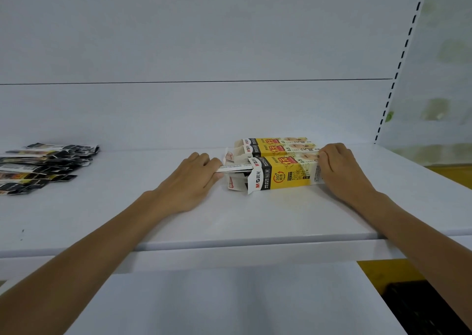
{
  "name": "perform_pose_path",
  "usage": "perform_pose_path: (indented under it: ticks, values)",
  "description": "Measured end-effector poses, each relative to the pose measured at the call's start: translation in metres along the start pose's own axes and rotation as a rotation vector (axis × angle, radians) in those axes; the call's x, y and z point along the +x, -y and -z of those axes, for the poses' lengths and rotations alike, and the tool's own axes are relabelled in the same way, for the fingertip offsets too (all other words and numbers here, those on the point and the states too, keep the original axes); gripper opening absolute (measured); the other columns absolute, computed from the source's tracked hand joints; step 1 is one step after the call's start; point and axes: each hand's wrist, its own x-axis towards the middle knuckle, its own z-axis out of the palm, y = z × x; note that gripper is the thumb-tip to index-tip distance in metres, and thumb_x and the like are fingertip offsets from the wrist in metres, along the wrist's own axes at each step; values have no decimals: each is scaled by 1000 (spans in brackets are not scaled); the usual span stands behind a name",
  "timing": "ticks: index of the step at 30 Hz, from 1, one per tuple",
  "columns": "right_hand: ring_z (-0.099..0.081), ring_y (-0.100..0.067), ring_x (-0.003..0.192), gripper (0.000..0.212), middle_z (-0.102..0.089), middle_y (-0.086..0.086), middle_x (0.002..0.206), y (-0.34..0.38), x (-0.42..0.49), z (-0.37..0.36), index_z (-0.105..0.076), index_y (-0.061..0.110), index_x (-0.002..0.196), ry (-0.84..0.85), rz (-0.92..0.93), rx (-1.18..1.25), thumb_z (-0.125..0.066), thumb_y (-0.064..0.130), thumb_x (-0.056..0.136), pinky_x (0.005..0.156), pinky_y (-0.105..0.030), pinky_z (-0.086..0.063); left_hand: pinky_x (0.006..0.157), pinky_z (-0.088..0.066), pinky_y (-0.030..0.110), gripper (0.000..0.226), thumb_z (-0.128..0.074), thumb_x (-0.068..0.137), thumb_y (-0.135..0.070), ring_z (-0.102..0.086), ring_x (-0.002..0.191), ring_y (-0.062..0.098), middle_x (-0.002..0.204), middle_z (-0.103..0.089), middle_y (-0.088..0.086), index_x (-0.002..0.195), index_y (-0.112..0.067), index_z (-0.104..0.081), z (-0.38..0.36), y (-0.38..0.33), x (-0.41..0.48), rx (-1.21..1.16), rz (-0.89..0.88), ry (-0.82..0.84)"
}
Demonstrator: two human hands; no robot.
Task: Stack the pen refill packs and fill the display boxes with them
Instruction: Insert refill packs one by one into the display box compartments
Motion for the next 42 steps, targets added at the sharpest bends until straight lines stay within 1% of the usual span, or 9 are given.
perform_pose_path:
  ticks: [4,7,11,16,21,25,30,36,42]
  values:
    - [-51,-38,59,29,-56,-24,72,2,0,2,-54,-11,75,-8,-1,9,-74,-17,54,46,-39,-46,79,-29,29,35,-30,99,-32,-34,91,19,104,-45,5,122,-9,-43,-3,-22,21,-2,2,10]
    - [-50,-36,56,27,-55,-21,69,4,2,3,-53,-9,72,-24,-23,23,-72,-19,56,45,-37,-45,93,-31,31,38,-39,95,-23,-37,110,23,127,-46,7,131,-10,-37,0,-37,31,-155,65,33]
    - [-51,-36,56,28,-54,-23,67,4,3,5,-54,-10,71,-5,-10,-32,-74,-16,53,46,-34,-39,95,-32,34,43,-45,88,-17,-36,115,25,127,-43,10,129,-9,-37,-2,-63,42,-258,78,99]
    - [-55,-43,63,30,-59,-26,75,6,-1,8,-53,-8,76,-9,-64,-55,-71,-18,54,44,-34,-42,99,-29,37,64,-60,82,-39,-33,124,24,134,-39,5,136,-20,-33,10,-41,37,-189,193,15]
    - [-52,-38,57,28,-56,-25,70,8,0,11,-55,-9,71,3,-105,-33,-72,-20,51,40,-29,-36,77,-47,29,44,-61,83,-42,-58,98,19,108,-60,0,119,-20,-47,10,-17,12,-551,502,-171]
    - [-48,-33,54,29,-54,-23,68,6,-1,6,-54,-7,70,3,-76,-18,-72,-19,52,39,-31,-40,52,-37,7,18,-64,84,-29,-59,73,6,86,-66,-2,96,-16,-61,7,-19,8,-636,509,-274]
    - [-49,-33,54,30,-55,-23,69,5,-1,6,-54,-7,71,-16,-74,-19,-71,-20,51,39,-31,-41,54,-37,7,4,-65,84,-19,-63,79,17,85,-70,3,86,-19,-68,1,-31,12,-707,448,-239]
    - [-48,-32,52,29,-53,-22,66,8,0,9,-52,-5,67,-26,-70,-19,-70,-21,51,40,-31,-39,57,-36,1,9,-66,81,-11,-54,64,1,79,-63,-4,90,-13,-69,1,-36,16,-659,394,-328]
    - [-45,-29,51,30,-48,-18,61,10,2,13,-49,-2,62,-28,-54,-23,-69,-22,50,42,-27,-31,55,-42,6,14,-68,79,-9,-58,70,6,87,-68,3,91,-14,-63,-1,-52,33,-696,358,-283]
